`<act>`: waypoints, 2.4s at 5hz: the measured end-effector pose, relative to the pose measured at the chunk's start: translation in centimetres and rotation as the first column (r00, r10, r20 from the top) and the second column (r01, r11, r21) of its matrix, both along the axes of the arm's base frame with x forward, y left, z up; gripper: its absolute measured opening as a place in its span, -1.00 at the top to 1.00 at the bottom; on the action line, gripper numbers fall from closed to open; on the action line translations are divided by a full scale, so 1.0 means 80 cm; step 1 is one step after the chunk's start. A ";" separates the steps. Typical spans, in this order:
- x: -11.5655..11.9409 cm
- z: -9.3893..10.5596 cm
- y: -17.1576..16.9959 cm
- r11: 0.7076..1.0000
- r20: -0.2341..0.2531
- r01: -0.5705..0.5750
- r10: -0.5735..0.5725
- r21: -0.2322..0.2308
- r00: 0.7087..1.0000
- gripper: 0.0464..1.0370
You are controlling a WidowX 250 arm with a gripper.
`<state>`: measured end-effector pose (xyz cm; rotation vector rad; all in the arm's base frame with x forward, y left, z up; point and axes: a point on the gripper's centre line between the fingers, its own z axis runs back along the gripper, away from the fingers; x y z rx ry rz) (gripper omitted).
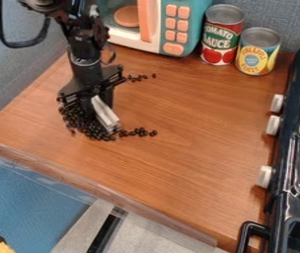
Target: Sweep into pile
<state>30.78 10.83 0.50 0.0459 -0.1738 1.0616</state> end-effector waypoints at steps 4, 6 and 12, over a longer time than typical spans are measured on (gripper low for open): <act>0.020 0.020 -0.054 0.989 0.019 0.047 -0.044 -0.142 0.999 0.27; 0.042 0.065 -0.096 0.978 0.103 0.086 -0.068 -0.190 0.992 0.27; 0.143 0.060 -0.128 0.982 0.225 0.062 -0.020 -0.180 0.974 0.27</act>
